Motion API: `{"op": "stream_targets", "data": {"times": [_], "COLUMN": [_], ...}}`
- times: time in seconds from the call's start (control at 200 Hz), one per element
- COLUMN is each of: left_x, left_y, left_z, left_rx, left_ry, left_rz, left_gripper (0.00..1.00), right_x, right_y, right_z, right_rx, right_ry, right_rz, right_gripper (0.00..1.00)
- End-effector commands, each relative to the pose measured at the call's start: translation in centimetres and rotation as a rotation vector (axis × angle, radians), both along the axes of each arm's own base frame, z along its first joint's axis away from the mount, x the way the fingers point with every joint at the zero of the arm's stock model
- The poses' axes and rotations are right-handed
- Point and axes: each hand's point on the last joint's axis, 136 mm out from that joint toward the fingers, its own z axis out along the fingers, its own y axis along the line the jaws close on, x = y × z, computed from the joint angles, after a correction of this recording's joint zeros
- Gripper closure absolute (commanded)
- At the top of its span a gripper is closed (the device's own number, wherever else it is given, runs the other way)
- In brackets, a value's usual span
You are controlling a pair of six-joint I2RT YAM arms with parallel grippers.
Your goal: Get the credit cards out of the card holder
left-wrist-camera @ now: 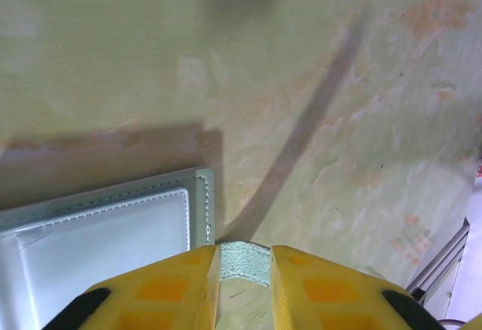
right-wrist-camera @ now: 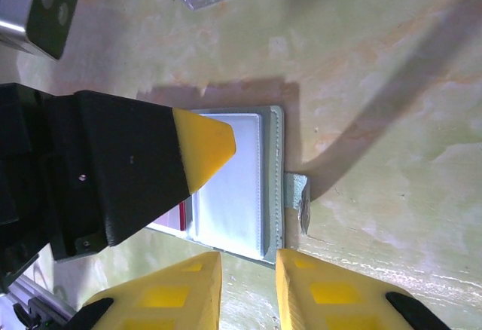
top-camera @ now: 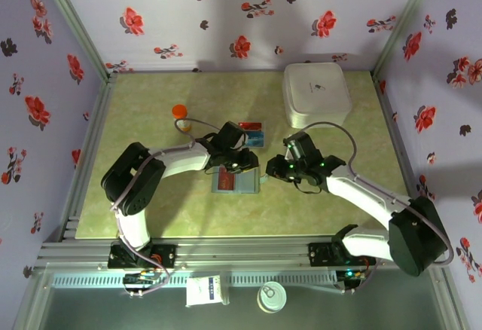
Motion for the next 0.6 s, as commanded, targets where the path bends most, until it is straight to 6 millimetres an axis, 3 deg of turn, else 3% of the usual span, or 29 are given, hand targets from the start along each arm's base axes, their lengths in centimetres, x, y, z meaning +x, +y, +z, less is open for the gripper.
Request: {"op": "stream_targets", "data": {"times": [0.0, 0.245, 0.595], "left_x": [0.2, 0.2, -0.2], "left_y": [0.6, 3.0, 8.8], "left_z": [0.7, 0.9, 0.4], "left_rx": [0.003, 0.001, 0.002], "left_ry": [-0.014, -0.027, -0.031], "left_rz": [-0.021, 0.008, 0.103], "left_gripper": [0.76, 0.77, 0.77], "right_x": [0.1, 0.4, 0.6], "right_y": [0.5, 2.8, 8.2], "right_z": [-0.6, -1.0, -2.1], "right_rx": [0.027, 0.024, -0.012], "right_ry": [0.030, 0.053, 0.086], "right_rz": [-0.003, 0.027, 0.129], "right_gripper": [0.75, 0.75, 0.76]}}
